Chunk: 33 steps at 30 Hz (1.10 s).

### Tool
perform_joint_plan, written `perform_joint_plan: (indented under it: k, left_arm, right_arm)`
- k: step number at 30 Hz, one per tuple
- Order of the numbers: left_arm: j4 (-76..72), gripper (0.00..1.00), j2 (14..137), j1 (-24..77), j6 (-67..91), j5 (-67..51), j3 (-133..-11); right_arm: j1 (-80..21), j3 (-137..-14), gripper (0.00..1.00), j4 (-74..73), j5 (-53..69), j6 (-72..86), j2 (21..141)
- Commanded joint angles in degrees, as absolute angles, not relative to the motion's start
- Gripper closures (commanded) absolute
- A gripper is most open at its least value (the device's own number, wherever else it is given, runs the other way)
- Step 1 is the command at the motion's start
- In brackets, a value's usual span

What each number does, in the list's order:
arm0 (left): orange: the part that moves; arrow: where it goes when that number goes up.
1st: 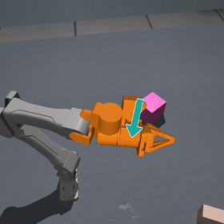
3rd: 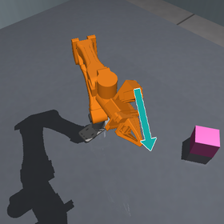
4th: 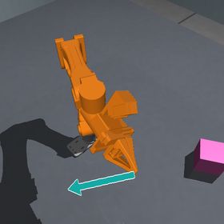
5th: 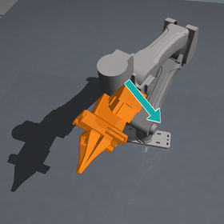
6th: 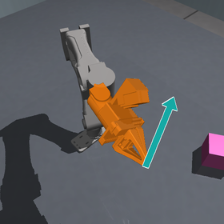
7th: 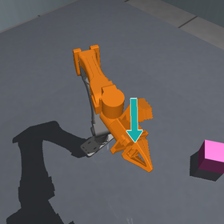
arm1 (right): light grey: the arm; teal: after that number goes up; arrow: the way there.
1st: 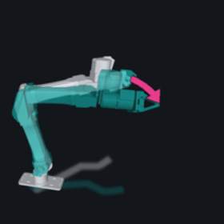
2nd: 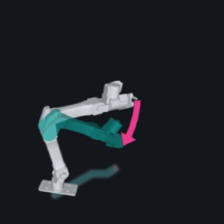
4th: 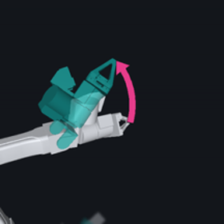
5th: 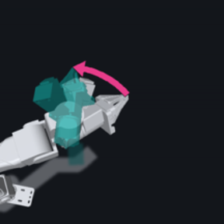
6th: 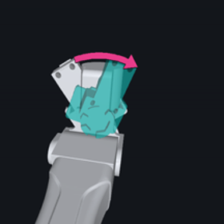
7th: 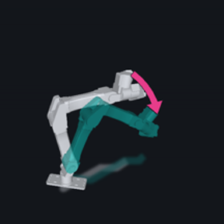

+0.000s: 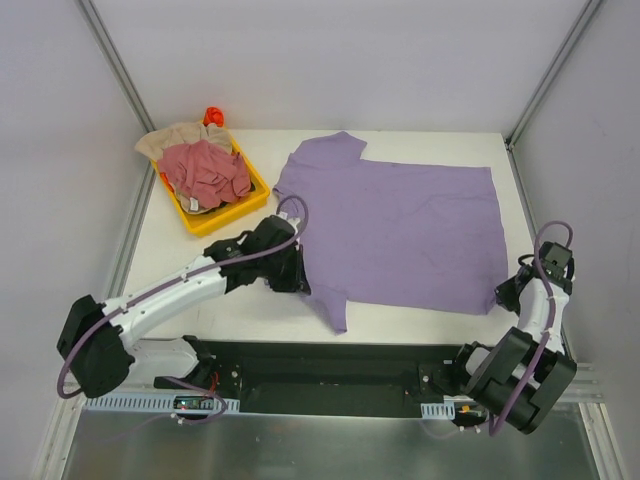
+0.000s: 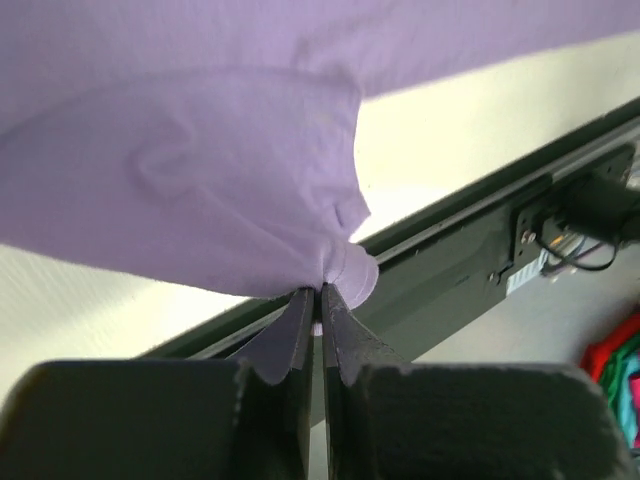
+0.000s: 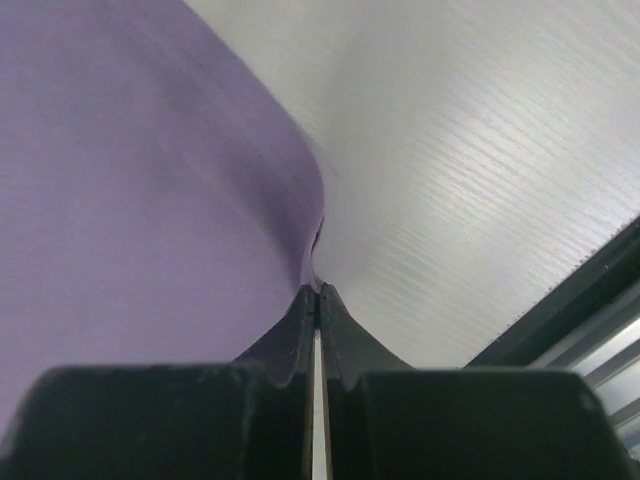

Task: Fold and stack the t-shirts
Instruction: Fold the flattened tshirt in 1/3 of the way

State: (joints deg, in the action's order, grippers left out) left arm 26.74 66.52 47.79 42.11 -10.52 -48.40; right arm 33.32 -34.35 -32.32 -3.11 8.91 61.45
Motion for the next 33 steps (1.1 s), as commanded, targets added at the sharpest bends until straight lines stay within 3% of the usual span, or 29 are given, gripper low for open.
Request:
perform_joint_plan:
  k: [1,17,33]
  left_arm:
    - [24.18,1.00,72.76,40.89,37.79,-14.93,-54.48]
    - [22.94,1.00,87.71,28.04,27.61,-18.98,-76.28]
    - [22.94,1.00,95.53,25.49,14.42,-15.82,-88.76]
  right_arm:
    - [32.43,-40.50,1.00,-33.83,2.98,6.16,63.45]
    - [30.32,-59.32,1.00,-35.68,5.45,4.66,80.41]
    - [28.92,-65.30,1.00,-33.14,5.72,4.31,87.54]
